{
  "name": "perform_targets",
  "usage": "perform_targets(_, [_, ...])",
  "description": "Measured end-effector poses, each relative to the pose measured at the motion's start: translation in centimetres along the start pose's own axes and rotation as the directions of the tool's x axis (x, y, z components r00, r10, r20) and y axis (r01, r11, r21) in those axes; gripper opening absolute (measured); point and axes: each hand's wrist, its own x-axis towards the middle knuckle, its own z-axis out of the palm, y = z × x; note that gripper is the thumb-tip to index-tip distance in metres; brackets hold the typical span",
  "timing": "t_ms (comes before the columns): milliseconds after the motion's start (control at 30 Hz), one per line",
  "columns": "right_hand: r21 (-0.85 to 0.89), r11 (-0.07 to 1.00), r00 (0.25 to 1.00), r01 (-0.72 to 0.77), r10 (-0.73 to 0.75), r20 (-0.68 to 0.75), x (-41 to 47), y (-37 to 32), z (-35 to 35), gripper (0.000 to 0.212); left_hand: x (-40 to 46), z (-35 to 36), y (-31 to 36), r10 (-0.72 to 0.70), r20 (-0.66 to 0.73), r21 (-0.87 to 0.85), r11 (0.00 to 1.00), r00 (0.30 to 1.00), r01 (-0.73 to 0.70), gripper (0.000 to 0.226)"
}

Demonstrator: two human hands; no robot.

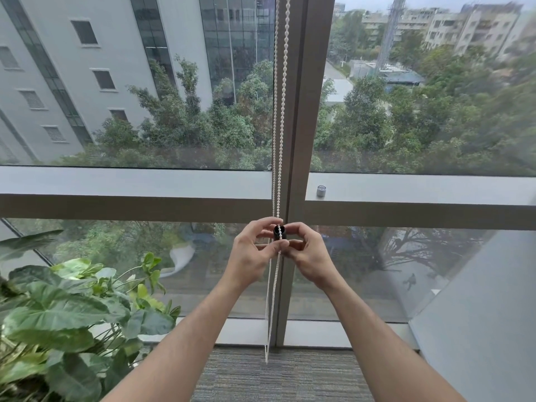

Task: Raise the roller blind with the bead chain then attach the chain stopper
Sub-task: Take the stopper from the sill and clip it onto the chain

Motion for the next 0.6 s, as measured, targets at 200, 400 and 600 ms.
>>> perform_targets(200, [0.088, 0.996, 0.999, -0.007, 0.003, 0.046, -0.14, 0.29, -0.18, 0.02, 0.08, 0.27, 0.02, -0.036, 0.032, -0.064, 0.997, 0.999, 0.038, 0.046])
perform_targets(400, [0.128, 0.992, 0.994, -0.005, -0.009, 0.105, -0.29, 0.38, -0.35, 0.033, 0.1, 0.3, -0.01, -0.048, 0.013, -0.113, 0.992, 0.999, 0.049, 0.044])
perform_targets(600, [0.048, 0.999, 1.0, 0.014, -0.015, 0.022, -0.37, 0.29, -0.34, 0.051, 0.08, 0.51, 0.28, -0.045, -0.013, -0.145, 0.989, 0.999, 0.042, 0.046])
